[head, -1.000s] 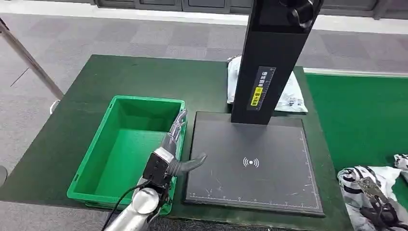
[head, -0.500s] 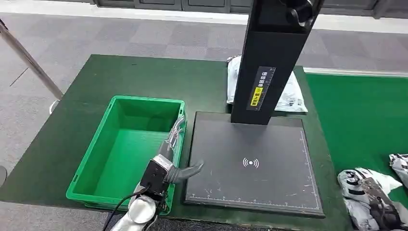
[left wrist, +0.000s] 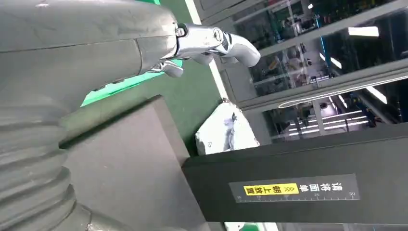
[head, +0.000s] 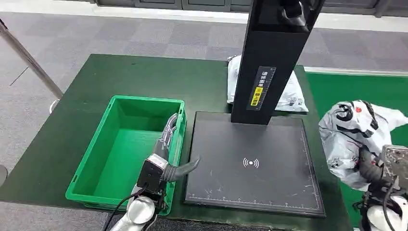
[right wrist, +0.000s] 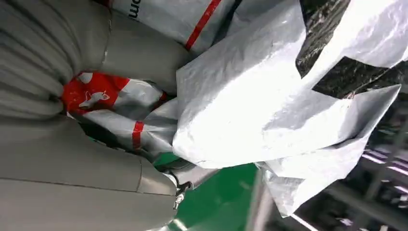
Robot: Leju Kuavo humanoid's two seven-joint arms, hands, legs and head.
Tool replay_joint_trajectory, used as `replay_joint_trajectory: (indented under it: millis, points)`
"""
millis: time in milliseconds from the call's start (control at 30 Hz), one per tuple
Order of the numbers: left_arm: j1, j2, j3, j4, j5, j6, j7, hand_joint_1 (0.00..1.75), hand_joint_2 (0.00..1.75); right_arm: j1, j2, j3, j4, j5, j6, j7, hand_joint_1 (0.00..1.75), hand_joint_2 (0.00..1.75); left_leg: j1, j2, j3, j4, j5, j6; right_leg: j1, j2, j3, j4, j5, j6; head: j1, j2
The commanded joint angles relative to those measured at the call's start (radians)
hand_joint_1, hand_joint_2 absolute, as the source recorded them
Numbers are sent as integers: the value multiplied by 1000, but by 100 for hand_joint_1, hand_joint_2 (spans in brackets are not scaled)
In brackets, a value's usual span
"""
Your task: Moved the parcel from conveyor to table for the left to box.
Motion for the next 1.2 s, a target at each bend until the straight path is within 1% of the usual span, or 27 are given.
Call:
replay_joint_trajectory:
  millis: [33, 100, 167, 200, 333, 367, 433, 500, 533, 600, 700, 767, 867, 900, 933, 967, 1033, 1100, 1133, 1167, 1200]
  points:
    - [-47, 25, -23, 72, 16, -3, -8, 0, 175, 36, 97, 292, -243, -25, -60, -64, 175, 175, 0, 5, 1, -1, 0, -1, 0, 4, 0, 0, 1, -1, 0, 0]
    - [-53, 24, -35, 74, 17, -7, -7, 0, 175, 29, 110, 359, -242, 3, -42, -26, 175, 175, 1, 7, 2, -2, 0, -2, 1, 5, 0, -1, 1, -2, 0, 0]
    - [-55, 24, -40, 72, 18, -12, -7, 0, 175, 17, 103, 400, -225, 39, -35, -5, 175, 175, 1, 9, 3, -3, 0, -2, 2, 6, 0, -3, 3, -3, 0, 0]
    - [-58, 23, -44, 71, 18, -17, -6, 0, 175, 2, 99, 433, -199, 53, -6, 20, 175, 175, 1, 6, 2, -2, 0, -1, 1, 4, 0, -1, 2, -2, 0, 0]
    - [-67, 14, -50, 67, 8, -35, 7, 0, 175, -39, 91, 521, -93, 77, 46, 54, 175, 175, 2, 11, 4, -4, 1, -2, 2, 7, 0, -4, 4, -3, 0, 0]
    - [-67, 14, -50, 67, 8, -35, 7, 0, 175, -39, 91, 521, -93, 77, 46, 54, 175, 175, 2, 12, 6, -7, 3, -3, 3, 7, 2, -7, 5, -4, 0, 0]
    - [-68, 14, -50, 67, 8, -35, 8, 0, 175, -39, 90, 525, -86, 79, 46, 53, 175, 175, 2, 7, 3, -4, 1, -2, 2, 4, 2, -4, 3, -2, 0, 0]
    - [-67, 14, -49, 68, 8, -36, 8, 0, 175, -39, 87, 523, -87, 78, 46, 53, 175, 175, 2, 7, 4, -3, 1, -2, 2, 4, 2, -3, 3, -3, 0, 0]
    - [-67, 15, -49, 68, 8, -36, 8, 0, 175, -40, 84, 520, -89, 78, 46, 54, 175, 175, 1, 3, 2, -2, 1, -2, 1, 1, 1, -1, 1, -2, 0, 0]
    - [-67, 15, -49, 68, 8, -36, 8, 0, 175, -40, 84, 520, -89, 78, 46, 54, 175, 175, 1, 0, 2, -1, 1, -2, 1, -1, 1, -1, 1, -2, 0, 0]
    - [-67, 15, -49, 68, 8, -36, 8, 0, 175, -40, 84, 520, -89, 78, 46, 54, 175, 175, 1, 3, 2, -2, 1, -2, 2, 2, 2, -2, 2, -2, 0, 0]
    - [-67, 15, -49, 68, 8, -36, 8, 0, 175, -40, 84, 520, -89, 78, 46, 54, 175, 175, 0, 1, 1, -1, 1, -2, 1, 1, 0, -1, 1, -2, 0, 0]
    - [-67, 15, -49, 68, 8, -36, 8, 0, 175, -40, 84, 520, -89, 78, 46, 54, 175, 175, 1, 1, 1, -1, 1, -2, 1, 1, 0, -1, 1, -2, 0, 0]
    - [-69, 11, -46, 69, 7, -42, 9, 0, 175, -39, 69, 548, -86, 94, 84, 78, 175, 175, 1, 4, 4, -4, 1, -3, 2, 3, 2, -4, 3, -3, 0, 0]
    - [-70, 8, -44, 68, 6, -46, 10, 0, 175, -43, 69, 565, -74, 107, 101, 90, 175, 175, 1, 1, 1, -1, 1, -2, 1, 0, 0, -1, 1, -2, 0, 0]
    - [-71, 7, -44, 68, 5, -52, 13, 0, 175, -44, 67, 581, -63, 119, 113, 97, 175, 175, 1, 2, 1, -2, 1, -2, 1, 1, 1, -2, 1, -2, 0, 0]
    - [-80, 1, -47, 68, -2, -68, 19, 0, 175, -55, 52, 645, -22, 189, 159, 142, 175, 175, 1, 3, 2, -2, 1, -2, 2, 2, 1, -2, 2, -2, 0, 0]
    - [-91, -4, -49, 70, -5, -79, 25, 0, 175, -81, 38, 688, 26, 218, 201, 168, 175, 175, 2, 2, 1, -1, 1, -2, 2, 2, 0, -1, 1, -2, 0, 0]
    - [-99, -7, -50, 72, -7, -86, 30, 0, 175, -109, 25, 719, 67, 232, 241, 187, 175, 175, 2, 4, 2, -2, 1, -2, 2, 3, 1, -2, 2, -2, 0, 0]
    - [-104, -9, -51, 74, -8, -89, 34, 0, 175, -119, 21, 729, 93, 223, 257, 186, 65, 175, 2, 4, 1, -1, 1, -2, 2, 3, 0, -2, 2, -2, 0, 0]
    - [-106, -10, -50, 74, -9, -92, 36, 0, 175, -125, 10, 744, 110, 231, 267, 188, 2, 175, 1, 3, 1, -1, 1, -2, 2, 2, 0, -1, 2, -2, 0, 0]
